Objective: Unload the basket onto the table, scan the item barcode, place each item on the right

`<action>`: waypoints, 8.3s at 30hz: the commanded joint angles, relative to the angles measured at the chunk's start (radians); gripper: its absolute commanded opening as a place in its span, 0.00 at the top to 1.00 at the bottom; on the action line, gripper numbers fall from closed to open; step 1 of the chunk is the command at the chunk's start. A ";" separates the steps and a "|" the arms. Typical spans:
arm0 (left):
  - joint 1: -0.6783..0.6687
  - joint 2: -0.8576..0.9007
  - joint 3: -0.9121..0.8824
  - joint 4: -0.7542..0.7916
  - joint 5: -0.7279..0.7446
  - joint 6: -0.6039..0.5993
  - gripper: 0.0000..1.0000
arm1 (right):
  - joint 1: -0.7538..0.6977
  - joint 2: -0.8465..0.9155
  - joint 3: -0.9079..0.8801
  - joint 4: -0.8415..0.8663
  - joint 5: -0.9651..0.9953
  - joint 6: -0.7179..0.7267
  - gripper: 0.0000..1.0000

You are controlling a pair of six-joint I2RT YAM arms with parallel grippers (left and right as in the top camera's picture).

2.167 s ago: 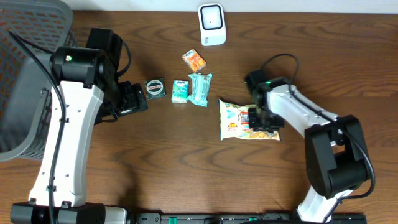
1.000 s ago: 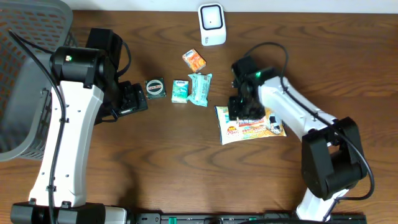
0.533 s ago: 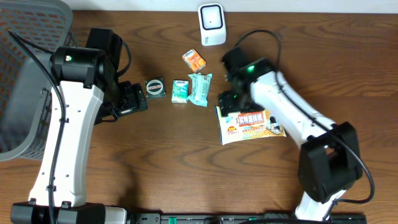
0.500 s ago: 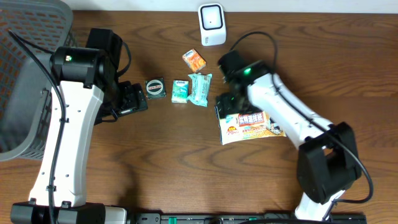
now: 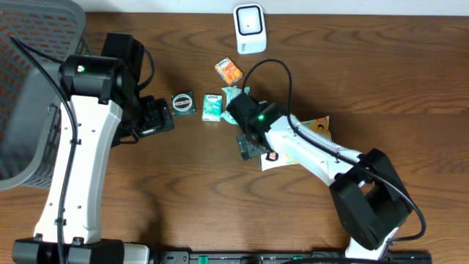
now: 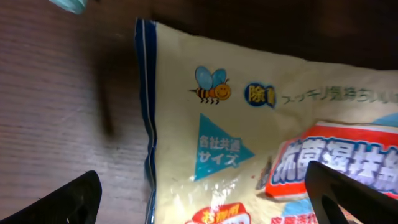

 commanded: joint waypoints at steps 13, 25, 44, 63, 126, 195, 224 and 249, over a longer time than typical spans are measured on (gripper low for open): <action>0.002 0.004 -0.001 -0.003 -0.013 -0.002 0.02 | -0.045 0.115 -0.080 0.006 0.151 0.064 0.50; 0.002 0.004 -0.001 -0.003 -0.013 -0.002 0.02 | -0.169 0.072 0.180 -0.201 -0.154 -0.102 0.99; 0.002 0.004 -0.001 -0.003 -0.013 -0.002 0.02 | -0.512 -0.051 0.243 -0.291 -1.468 -0.480 0.99; 0.002 0.004 -0.001 -0.003 -0.013 -0.002 0.03 | -0.761 -0.055 0.286 -0.501 -0.478 -0.295 0.47; 0.002 0.004 -0.001 -0.003 -0.013 -0.002 0.02 | -0.630 -0.051 0.131 -0.274 -0.240 -0.249 0.16; 0.002 0.004 -0.001 -0.003 -0.013 -0.002 0.02 | -0.333 -0.043 -0.026 0.686 -0.424 -0.159 0.39; 0.002 0.004 -0.001 -0.003 -0.013 -0.002 0.02 | -0.360 -0.281 -0.020 0.079 -0.135 -0.183 0.19; 0.002 0.004 -0.001 -0.003 -0.013 -0.002 0.02 | -0.773 0.121 -0.021 0.230 -0.766 -0.607 0.01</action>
